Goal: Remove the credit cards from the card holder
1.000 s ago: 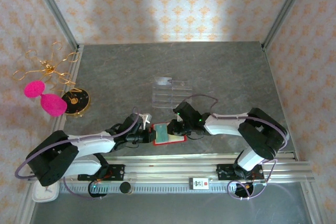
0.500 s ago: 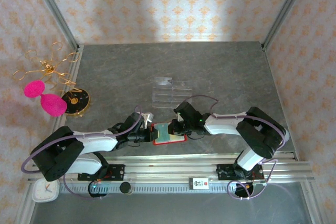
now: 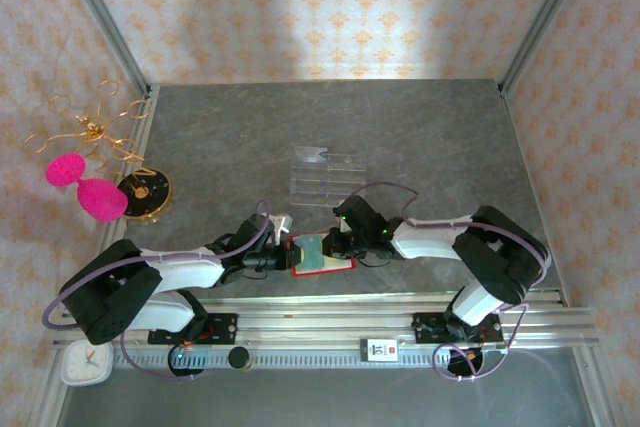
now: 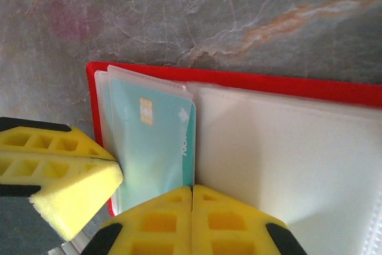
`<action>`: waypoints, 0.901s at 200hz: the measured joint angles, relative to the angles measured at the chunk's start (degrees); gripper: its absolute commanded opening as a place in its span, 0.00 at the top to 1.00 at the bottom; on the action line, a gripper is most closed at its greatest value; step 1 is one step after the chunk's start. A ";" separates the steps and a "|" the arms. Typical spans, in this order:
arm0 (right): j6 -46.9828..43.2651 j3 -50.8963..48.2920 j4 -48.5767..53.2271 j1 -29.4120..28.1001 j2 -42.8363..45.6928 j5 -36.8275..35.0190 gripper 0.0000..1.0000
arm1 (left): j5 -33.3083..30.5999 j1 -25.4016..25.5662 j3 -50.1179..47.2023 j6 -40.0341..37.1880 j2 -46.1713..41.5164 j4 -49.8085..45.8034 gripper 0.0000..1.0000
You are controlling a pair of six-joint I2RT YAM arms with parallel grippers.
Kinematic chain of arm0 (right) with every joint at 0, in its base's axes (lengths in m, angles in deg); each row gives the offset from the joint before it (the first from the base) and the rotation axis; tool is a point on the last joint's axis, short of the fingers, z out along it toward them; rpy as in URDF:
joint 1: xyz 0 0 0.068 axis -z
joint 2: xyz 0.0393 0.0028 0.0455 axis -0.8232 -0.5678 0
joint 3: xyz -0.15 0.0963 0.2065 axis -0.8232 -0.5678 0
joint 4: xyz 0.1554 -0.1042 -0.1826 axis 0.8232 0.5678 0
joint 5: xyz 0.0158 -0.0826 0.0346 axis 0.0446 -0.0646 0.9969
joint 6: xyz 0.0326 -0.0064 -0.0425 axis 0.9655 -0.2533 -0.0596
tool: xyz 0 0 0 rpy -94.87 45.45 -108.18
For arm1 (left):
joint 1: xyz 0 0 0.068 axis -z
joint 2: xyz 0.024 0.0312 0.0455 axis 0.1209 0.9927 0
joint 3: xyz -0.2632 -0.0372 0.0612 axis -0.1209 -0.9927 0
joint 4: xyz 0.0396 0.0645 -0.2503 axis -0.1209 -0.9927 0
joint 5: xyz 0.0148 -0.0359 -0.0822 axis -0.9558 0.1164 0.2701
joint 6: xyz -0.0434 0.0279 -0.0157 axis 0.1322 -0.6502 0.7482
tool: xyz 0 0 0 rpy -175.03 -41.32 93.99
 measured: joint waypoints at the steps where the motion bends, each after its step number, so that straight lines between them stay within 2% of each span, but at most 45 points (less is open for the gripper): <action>1: 0.02 -0.04 0.04 -0.04 0.13 -0.15 1.00 | 0.11 -0.04 -0.02 0.00 -0.02 0.02 1.00; 63: 0.39 -1.44 2.23 -0.61 3.65 -4.22 1.00 | 0.70 -0.48 -0.31 0.00 -0.57 0.20 1.00; 74: 0.17 -1.42 2.89 -0.61 4.33 -4.61 0.94 | 0.66 -0.50 -0.31 0.02 -1.25 -0.55 1.00; 89: -0.24 -1.03 3.85 -0.61 4.66 -4.76 0.87 | 0.44 -0.48 -0.31 0.11 -3.06 -2.21 0.93; 101: -0.81 -0.66 4.39 -0.61 4.66 -4.85 0.82 | 0.02 -0.48 -0.28 0.15 -5.01 -3.34 0.92; 126: -1.14 -0.50 4.52 -0.61 4.63 -4.68 0.78 | -0.24 -0.33 0.81 0.22 -6.84 -3.76 0.94; 153: -1.11 -0.52 4.42 -0.61 4.48 -4.55 0.77 | -0.37 0.79 3.85 0.37 -2.47 -2.71 1.00; 180: -1.31 -0.52 3.58 -0.61 3.78 -3.78 0.75 | -0.42 1.68 5.73 -0.04 3.06 -2.64 1.00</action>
